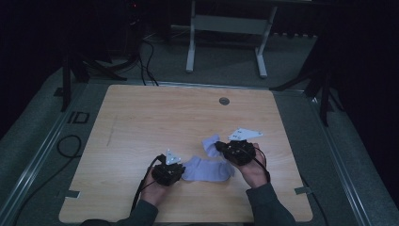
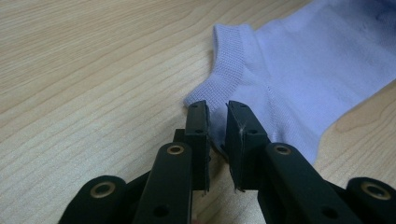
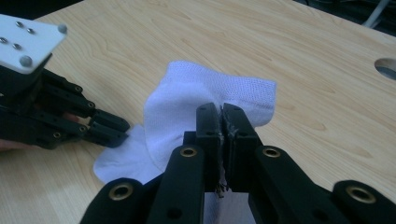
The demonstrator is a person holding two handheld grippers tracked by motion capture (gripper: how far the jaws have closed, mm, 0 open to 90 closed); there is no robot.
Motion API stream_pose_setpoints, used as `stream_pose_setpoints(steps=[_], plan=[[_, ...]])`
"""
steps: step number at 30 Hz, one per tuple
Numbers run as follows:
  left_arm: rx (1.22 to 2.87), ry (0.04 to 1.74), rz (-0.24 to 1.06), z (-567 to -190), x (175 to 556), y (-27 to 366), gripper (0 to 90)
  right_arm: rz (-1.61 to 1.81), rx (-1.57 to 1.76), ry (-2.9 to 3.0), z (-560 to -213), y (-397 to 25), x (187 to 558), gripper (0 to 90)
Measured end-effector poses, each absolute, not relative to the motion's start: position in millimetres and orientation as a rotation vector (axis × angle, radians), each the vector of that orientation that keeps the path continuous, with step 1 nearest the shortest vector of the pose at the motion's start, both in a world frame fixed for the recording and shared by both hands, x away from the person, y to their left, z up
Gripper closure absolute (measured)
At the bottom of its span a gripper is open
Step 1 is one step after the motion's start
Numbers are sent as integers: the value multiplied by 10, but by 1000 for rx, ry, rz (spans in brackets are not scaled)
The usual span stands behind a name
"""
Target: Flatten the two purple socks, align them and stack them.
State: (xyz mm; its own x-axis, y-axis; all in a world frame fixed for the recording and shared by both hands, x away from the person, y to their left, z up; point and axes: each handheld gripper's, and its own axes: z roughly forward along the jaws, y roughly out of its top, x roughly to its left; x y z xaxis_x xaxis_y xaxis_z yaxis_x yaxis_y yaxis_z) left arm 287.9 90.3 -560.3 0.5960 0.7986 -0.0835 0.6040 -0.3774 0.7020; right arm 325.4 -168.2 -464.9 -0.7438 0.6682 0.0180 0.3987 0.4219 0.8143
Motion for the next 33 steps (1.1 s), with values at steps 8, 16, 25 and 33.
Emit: stream_pose_setpoints(steps=[8, 16, 25, 33], plan=[[2112, 1105, 348, -5604, 2881, 905, 788, 1230, 913, 2402, -4747, -1529, 3268, 863], [2100, 1110, 347, -5595, 2882, 913, 766, 1207, 934, 2457, -4986, -1446, 3264, 863], [2047, 1045, 304, -5446, 2826, 917, 723, 1198, 919, 2496, -5110, -1382, 3232, 863], [2016, 979, 223, -5373, 2798, 843, 677, 1188, 914, 2509, -5173, -1343, 3226, 863]])
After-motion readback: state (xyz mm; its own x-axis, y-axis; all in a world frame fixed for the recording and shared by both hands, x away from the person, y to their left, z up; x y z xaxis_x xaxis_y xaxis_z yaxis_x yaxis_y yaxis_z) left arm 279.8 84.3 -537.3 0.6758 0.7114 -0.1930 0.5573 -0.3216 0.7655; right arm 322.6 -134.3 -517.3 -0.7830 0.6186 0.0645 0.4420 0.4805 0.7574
